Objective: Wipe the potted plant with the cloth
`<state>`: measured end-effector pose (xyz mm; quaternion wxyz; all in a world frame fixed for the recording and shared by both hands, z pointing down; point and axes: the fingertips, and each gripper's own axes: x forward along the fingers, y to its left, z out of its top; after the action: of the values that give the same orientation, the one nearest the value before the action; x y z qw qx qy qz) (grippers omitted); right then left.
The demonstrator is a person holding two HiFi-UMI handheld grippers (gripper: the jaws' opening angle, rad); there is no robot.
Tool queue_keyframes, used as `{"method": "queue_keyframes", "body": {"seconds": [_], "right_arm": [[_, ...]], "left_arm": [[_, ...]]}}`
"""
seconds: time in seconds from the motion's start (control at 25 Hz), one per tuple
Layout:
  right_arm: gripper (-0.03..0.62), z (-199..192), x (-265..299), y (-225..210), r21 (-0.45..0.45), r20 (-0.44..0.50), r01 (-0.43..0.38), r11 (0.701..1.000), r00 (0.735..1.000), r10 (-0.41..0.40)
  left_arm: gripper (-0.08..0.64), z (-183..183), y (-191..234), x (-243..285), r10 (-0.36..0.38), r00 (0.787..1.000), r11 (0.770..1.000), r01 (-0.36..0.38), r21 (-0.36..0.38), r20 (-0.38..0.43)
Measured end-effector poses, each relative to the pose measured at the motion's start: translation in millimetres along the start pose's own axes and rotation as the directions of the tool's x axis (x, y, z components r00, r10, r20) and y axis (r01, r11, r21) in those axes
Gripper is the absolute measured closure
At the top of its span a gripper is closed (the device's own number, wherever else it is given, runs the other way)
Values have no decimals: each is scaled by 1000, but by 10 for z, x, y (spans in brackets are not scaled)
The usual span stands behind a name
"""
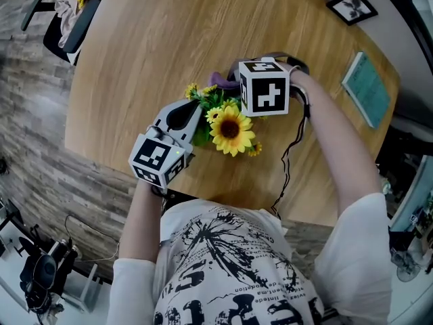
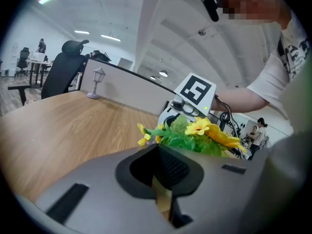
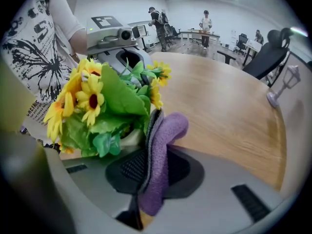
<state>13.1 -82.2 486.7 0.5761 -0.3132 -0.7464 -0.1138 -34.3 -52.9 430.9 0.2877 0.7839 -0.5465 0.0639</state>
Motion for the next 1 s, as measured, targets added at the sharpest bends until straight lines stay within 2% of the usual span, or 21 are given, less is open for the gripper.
{"method": "queue_keyframes", "body": {"seconds": [0.2,0.44,0.64,0.84,1.0], "right_arm": [[520,-101,-23,80,-14,-15,-5,1000,1000,5],[518,-233,-37,198,22,-5,-1,1000,1000,1],[518,-358,-43,330,111,21,-10,994,1000,7],[518,-493,-60,480,229,-2,-39,973,999,41],[517,-630,-102,518,315,-35,9,949,999,2]], "left_arm": [[558,11,0,3,-5,1000,1000,5,3,-5],[558,9,13,0,15,1000,1000,-15,-7,-5],[558,11,18,9,12,1000,1000,-12,-12,-10],[558,5,10,9,12,1000,1000,-12,29,-16],[558,-13,18,7,22,1000,999,-22,43,-12]]}}
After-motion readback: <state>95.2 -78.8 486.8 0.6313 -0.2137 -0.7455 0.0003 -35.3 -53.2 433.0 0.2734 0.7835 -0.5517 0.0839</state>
